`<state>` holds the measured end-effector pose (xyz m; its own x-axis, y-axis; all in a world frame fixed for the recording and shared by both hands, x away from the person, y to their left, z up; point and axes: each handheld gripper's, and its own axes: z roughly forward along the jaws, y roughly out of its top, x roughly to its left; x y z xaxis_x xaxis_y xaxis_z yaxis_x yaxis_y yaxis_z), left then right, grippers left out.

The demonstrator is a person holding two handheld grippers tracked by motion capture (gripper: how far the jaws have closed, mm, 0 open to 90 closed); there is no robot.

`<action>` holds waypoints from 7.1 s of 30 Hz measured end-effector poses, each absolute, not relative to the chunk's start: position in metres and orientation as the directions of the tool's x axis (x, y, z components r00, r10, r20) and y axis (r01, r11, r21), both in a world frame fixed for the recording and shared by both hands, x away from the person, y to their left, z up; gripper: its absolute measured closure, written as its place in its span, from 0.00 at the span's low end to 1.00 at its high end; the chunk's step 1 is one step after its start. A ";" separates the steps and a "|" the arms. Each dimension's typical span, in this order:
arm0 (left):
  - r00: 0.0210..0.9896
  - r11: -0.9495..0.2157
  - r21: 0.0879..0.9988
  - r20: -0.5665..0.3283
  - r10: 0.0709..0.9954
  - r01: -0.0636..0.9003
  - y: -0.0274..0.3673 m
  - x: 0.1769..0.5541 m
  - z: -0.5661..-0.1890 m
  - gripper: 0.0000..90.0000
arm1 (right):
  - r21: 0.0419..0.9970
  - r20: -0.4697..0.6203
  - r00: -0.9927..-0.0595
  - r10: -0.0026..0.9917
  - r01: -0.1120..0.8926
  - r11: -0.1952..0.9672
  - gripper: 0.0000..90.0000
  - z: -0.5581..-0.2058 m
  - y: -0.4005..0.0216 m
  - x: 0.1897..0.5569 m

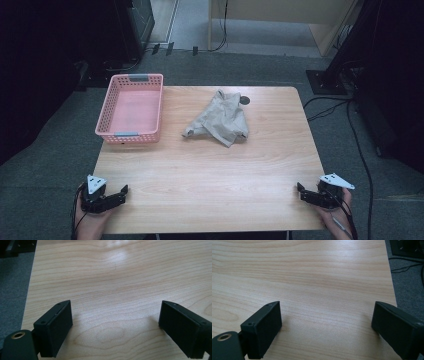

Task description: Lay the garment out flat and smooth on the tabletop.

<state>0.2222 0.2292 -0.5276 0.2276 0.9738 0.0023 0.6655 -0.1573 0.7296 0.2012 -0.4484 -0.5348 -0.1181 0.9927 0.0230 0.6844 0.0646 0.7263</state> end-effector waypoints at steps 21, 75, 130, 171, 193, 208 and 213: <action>0.227 -0.158 0.730 0.004 0.974 0.665 0.229 0.223 -0.528 0.13 | 0.748 0.046 -0.140 0.989 0.661 0.058 0.11 -0.504 -0.429 0.208; 0.225 -0.154 0.730 0.001 0.974 0.666 0.228 0.222 -0.528 0.14 | 0.810 0.046 -0.346 0.937 0.561 0.168 0.19 -0.444 -0.294 0.317; 0.234 -0.162 0.730 0.002 0.972 0.665 0.228 0.222 -0.528 0.14 | 0.794 -0.061 -0.331 0.942 0.556 0.246 0.90 -0.499 -0.242 0.386; 0.337 -0.143 0.818 -0.065 0.939 0.557 0.193 0.224 -0.492 0.14 | 0.783 0.027 -0.441 0.897 0.567 0.255 0.98 -0.495 -0.270 0.331; 0.428 -0.245 0.825 0.004 0.904 0.509 0.130 0.248 -0.475 0.14 | 0.786 0.039 -0.496 0.867 0.551 0.280 0.98 -0.503 -0.284 0.305; 0.474 -0.246 0.835 -0.020 0.880 0.493 0.101 0.260 -0.469 0.14 | 0.787 0.019 -0.556 0.831 0.521 0.331 0.97 -0.507 -0.298 0.290; 0.489 -0.243 0.834 -0.036 0.872 0.495 0.091 0.264 -0.468 0.14 | 0.787 0.005 -0.589 0.808 0.500 0.360 0.97 -0.508 -0.303 0.285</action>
